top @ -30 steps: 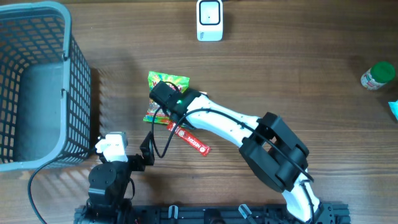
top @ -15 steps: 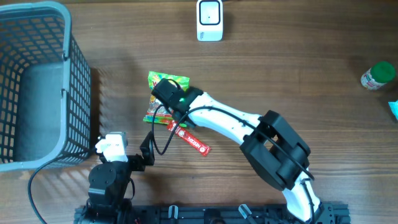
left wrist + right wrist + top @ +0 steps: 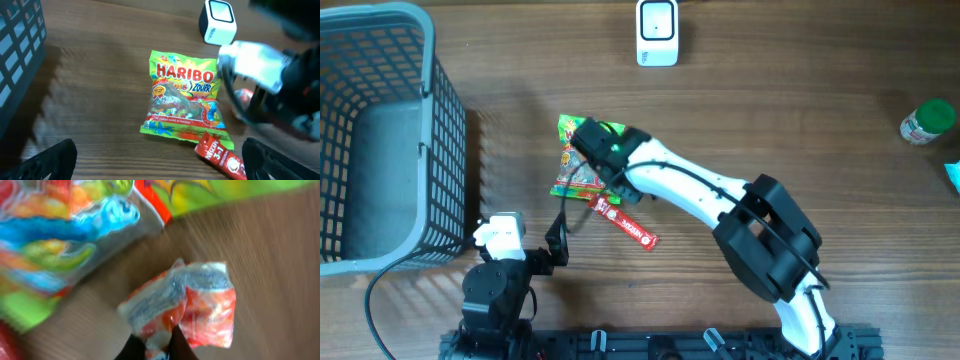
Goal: Scan the item barcode
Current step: 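Lift the candy pack up to the white scanner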
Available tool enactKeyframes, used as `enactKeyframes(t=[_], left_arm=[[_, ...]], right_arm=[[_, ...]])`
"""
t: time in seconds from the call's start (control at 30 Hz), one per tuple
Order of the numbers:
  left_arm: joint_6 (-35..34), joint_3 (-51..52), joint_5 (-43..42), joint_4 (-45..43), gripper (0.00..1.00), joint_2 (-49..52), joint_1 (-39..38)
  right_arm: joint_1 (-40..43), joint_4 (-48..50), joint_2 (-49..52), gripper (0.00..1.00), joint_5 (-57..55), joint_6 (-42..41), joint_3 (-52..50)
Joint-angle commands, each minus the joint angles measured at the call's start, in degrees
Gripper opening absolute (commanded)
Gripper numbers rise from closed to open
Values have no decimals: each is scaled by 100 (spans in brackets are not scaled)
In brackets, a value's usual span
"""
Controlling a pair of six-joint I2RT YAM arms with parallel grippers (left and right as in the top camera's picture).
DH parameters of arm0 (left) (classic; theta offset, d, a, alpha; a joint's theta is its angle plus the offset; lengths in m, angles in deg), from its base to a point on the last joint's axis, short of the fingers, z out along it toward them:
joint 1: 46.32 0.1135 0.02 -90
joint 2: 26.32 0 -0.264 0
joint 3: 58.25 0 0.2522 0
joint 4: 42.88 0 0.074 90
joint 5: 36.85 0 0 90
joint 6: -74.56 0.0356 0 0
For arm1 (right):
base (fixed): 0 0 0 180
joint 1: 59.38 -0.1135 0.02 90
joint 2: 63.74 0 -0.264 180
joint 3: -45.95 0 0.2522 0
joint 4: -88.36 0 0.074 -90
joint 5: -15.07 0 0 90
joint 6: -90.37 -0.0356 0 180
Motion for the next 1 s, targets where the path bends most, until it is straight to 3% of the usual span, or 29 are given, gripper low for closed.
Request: enactKeyframes(t=[0.0, 0.1, 0.23, 0.33, 0.43, 0.5, 0.53, 0.6, 0.97], left_arm=[[-31, 46, 15, -15, 100, -13, 11], [-31, 46, 15, -15, 100, -13, 11], [-31, 46, 15, -15, 100, -13, 11], [-31, 46, 15, -15, 100, -13, 11], [-31, 46, 15, -15, 100, -13, 9], [-31, 46, 15, -15, 100, -13, 11], [-31, 46, 15, -15, 100, -13, 11], [-31, 46, 15, -15, 100, -13, 11], [-31, 46, 15, -15, 100, -9, 11]], right_arm=[[214, -603, -415, 4, 907, -1703, 970], [505, -903, -702, 4, 1620, -2979, 1099], [935, -1670, -782, 4, 2938, -5532, 1097], [1226, -2264, -782, 4, 3899, -6579, 1097], [1547, -2605, -782, 5, 5342, -6599, 1097], [1799, -2686, -782, 16, 6236, -6247, 1097], [1836, -2684, -782, 16, 6282, -6188, 1097], [1915, -2750, -782, 4, 6310, -6002, 1097], [1937, -2997, -782, 4, 6872, -5984, 1097]])
